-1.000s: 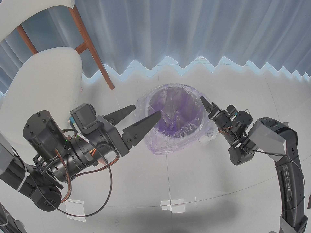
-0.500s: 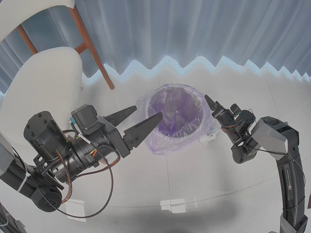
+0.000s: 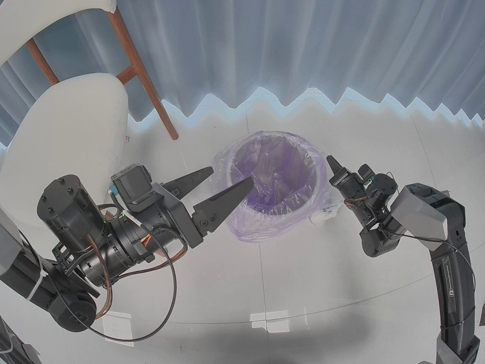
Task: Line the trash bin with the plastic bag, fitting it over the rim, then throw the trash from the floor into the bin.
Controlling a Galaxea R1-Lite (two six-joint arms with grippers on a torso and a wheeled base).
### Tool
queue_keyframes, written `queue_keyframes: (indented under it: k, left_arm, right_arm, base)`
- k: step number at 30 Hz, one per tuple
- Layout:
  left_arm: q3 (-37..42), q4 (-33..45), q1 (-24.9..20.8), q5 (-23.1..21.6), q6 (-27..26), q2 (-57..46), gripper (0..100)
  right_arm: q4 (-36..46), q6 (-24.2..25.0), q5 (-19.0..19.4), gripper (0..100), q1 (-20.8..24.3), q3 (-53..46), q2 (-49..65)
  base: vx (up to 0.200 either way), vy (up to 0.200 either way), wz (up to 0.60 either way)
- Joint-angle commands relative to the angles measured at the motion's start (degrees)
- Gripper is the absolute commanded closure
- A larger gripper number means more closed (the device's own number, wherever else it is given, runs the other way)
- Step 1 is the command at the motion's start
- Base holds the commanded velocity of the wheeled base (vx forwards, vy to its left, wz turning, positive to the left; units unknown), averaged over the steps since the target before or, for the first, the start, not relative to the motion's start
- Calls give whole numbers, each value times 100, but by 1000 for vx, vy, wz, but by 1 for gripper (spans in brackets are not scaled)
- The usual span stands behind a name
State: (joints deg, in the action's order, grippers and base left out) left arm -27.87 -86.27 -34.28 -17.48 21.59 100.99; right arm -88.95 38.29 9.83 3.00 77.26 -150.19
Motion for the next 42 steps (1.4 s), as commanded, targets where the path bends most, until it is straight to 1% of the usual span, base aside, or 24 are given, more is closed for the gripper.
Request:
queue_keyframes:
  k: [1,9,17,21,27,33,42]
  left_arm:
    - [1,-4,0,-1,3,9,0]
    - [9,-4,0,-1,3,0,0]
    - [9,-4,-17,-1,3,0,0]
    - [9,-4,-17,-1,3,0,0]
    - [9,-4,-26,-1,-6,0,0]
    - [45,-4,-35,-1,-6,0,0]
    - [45,-4,-44,-1,-6,9,0]
  right_arm:
    - [-105,12,2,100,-19,26,7]
    - [-105,38,28,100,-107,140,-195]
    - [-78,-15,28,100,-71,861,-1241]
    - [45,-15,28,100,-71,1151,-1496]
    - [71,-15,28,100,-45,1203,-1689]
    - [379,3,19,100,-45,1326,-1777]
    - [563,47,28,100,-45,1335,-1777]
  base:
    - [0,0,0]
    - [0,0,0]
    - [0,0,0]
    - [0,0,0]
    - [0,0,0]
    - [0,0,0]
    - [0,0,0]
